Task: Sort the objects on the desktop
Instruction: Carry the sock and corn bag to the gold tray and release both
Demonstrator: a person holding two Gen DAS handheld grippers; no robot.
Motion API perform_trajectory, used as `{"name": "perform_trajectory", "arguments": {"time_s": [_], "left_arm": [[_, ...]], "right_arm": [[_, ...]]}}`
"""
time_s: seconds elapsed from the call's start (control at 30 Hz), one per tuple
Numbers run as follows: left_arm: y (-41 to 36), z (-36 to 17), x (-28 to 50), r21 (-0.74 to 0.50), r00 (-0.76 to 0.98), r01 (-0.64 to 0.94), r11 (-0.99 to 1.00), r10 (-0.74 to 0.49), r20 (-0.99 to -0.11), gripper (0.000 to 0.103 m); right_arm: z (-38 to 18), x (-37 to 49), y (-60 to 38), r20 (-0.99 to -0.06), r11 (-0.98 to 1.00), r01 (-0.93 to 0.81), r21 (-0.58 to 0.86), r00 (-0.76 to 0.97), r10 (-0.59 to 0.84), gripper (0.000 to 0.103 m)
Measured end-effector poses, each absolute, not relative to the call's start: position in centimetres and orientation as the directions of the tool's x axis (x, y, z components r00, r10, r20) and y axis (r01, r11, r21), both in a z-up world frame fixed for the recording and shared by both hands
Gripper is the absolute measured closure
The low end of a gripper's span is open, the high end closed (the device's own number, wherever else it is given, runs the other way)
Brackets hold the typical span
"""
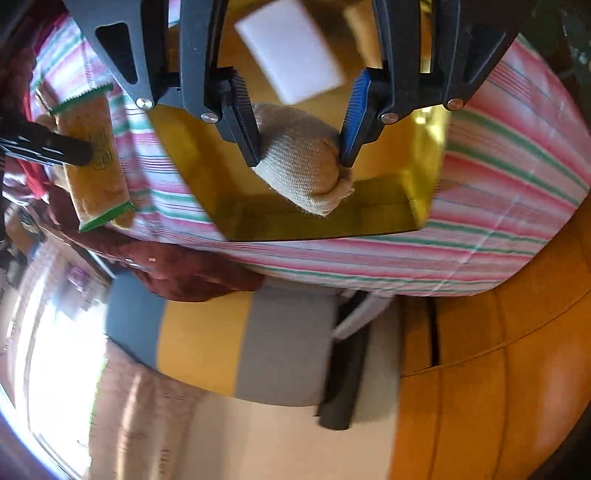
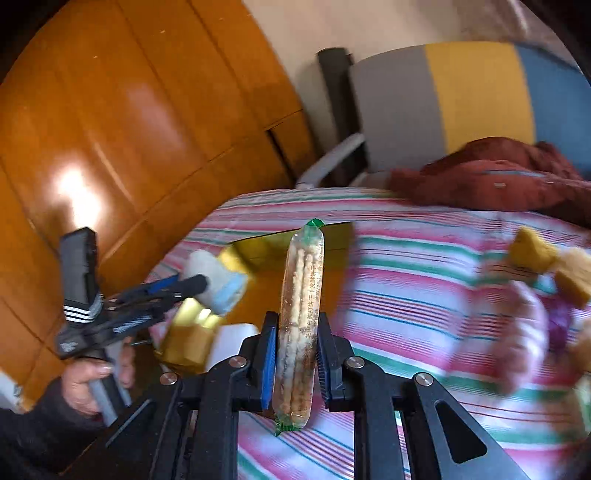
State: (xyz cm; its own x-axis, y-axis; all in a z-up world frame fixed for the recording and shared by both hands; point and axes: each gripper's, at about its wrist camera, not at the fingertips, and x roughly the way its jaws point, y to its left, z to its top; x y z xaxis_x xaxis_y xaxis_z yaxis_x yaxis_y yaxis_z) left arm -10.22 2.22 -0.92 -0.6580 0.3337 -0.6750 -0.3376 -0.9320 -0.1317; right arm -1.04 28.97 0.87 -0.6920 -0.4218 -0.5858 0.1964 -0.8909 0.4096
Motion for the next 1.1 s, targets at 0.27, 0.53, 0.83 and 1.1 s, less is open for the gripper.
{"name": "perform_trajectory", "arguments": {"time_s": [0.27,0.53,0.83,1.1], "left_arm": [[-2.2,-3.3,-12.3,-0.119,-0.652,-0.239,-0.964,0.251,-0.715,0.058],[-4.6,-3.8,-11.9,-0.154,-0.66,-0.206,-0.966,0.254,-0.707,0.052],[-6.6,-3.5,-9.9,-0.193,-0.679,-0.149,-0.97,0.242,-0.693,0.052],[-6.6,-3.0,-7.8,-0.186,-0.681,-0.142,-0.972,0.232,-0.695,0.051]], "right_arm": [[-1.5,-6.5,21.6,-0.607,-0.829,0.213,0.518,-0.592,-0.531,0.084],[-3.6,-10.8,17.4,-0.607,-0.771,0.157,0.617,-0.529,-0.593,0.084],[-5.1,-11.7,14.5,-0.637,-0.775,0.155,0.613,-0.484,-0.6,0.08],[-4.8,-9.4,14.1,-0.644,-0.791,0.196,0.58,-0.484,-0.592,0.054]]}}
